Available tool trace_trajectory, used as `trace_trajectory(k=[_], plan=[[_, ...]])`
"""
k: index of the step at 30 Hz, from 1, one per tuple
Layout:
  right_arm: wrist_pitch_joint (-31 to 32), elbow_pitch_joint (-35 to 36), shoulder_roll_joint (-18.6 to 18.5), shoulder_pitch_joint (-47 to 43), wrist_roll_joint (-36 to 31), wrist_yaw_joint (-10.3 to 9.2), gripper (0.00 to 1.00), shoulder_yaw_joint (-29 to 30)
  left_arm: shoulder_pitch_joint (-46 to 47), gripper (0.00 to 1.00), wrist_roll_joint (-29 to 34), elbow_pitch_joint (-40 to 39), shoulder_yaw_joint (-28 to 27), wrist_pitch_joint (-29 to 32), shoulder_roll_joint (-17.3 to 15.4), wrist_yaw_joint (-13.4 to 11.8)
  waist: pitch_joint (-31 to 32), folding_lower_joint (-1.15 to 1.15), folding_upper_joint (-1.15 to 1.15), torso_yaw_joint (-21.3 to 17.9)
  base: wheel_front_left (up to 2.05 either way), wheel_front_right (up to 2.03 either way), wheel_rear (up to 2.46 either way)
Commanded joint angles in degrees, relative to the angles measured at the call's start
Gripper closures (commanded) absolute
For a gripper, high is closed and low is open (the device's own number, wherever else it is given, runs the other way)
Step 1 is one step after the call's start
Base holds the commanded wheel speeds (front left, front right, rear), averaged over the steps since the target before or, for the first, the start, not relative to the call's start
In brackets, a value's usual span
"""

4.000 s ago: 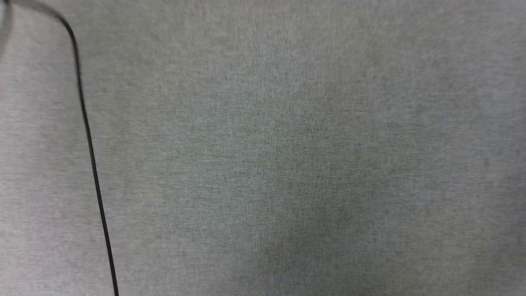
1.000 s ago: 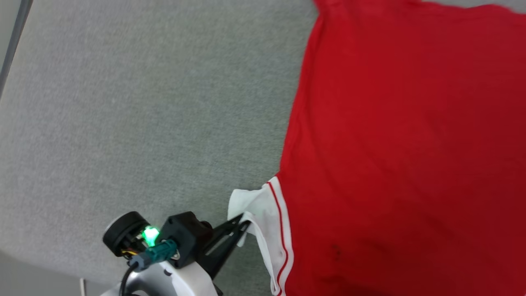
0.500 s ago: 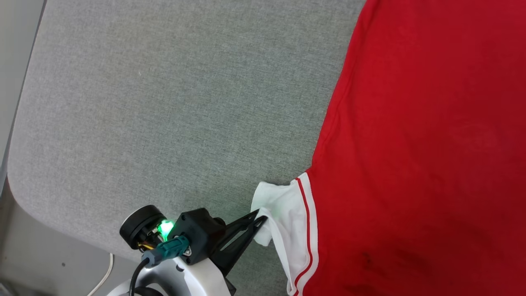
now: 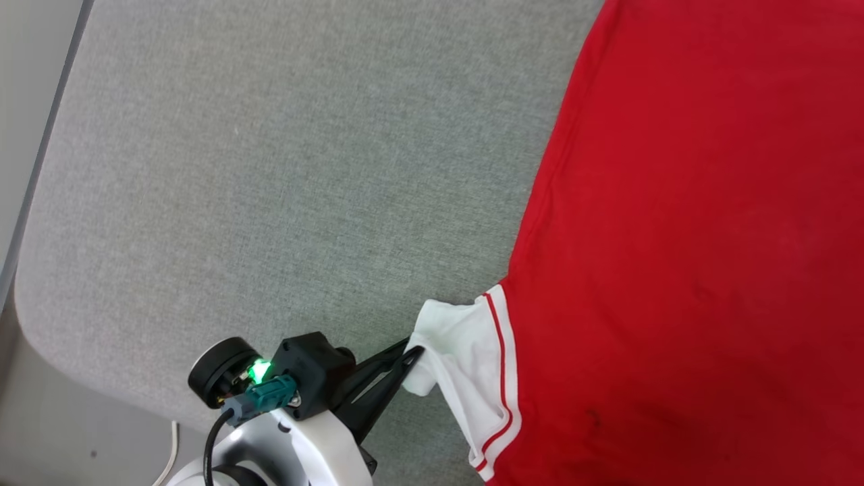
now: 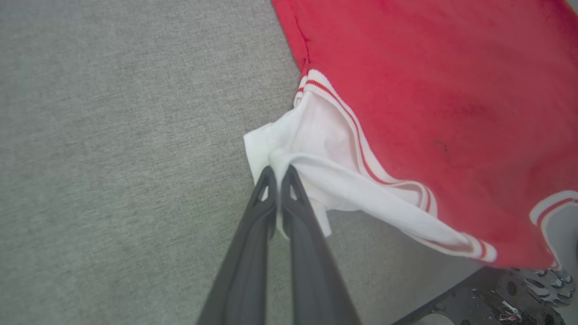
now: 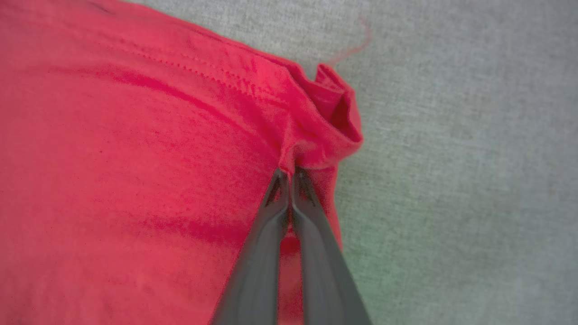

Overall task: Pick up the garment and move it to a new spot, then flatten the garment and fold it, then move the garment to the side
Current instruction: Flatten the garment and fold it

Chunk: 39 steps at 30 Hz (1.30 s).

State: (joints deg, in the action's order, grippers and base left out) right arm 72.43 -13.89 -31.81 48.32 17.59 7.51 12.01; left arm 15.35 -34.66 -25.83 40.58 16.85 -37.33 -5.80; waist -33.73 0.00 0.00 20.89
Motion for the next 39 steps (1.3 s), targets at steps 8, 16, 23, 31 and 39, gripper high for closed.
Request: trace_trajectory(k=[8,16,23,31,39], plan=[[-1.98,-1.9,0.58,-9.55,2.24,-0.05,1.0,-1.09,-2.25,1.0,-1.85,1.53,-1.62,-0.75,-1.08,-1.69,8.01,0.0,0.0,-5.82,0.0,0.0,0.0],[-5.08,-0.28,1.78,-20.09,7.49,-0.04,1.0,-3.67,-4.88,1.0,-3.42,4.94,-2.4,-1.41,-0.99,-3.44,16.24,0.0,0.0,-11.36,0.0,0.0,0.0],[-7.02,5.32,3.42,-29.73,11.45,-0.04,1.0,-4.0,-7.78,1.0,-4.69,7.37,-3.11,-3.53,-0.33,-5.09,21.49,0.0,0.0,-15.05,0.0,0.0,0.0],[-6.68,13.38,5.56,-40.48,13.94,-0.04,1.0,-1.52,-9.92,1.0,-5.32,9.08,-3.53,-5.99,0.83,-6.39,24.55,0.0,0.0,-17.5,0.0,0.0,0.0],[-6.34,16.21,7.95,-49.95,13.06,-0.04,1.0,1.08,-10.18,1.0,-5.0,10.01,-3.31,-7.5,1.73,-6.65,25.75,0.0,0.0,-17.91,0.0,0.0,0.0]])
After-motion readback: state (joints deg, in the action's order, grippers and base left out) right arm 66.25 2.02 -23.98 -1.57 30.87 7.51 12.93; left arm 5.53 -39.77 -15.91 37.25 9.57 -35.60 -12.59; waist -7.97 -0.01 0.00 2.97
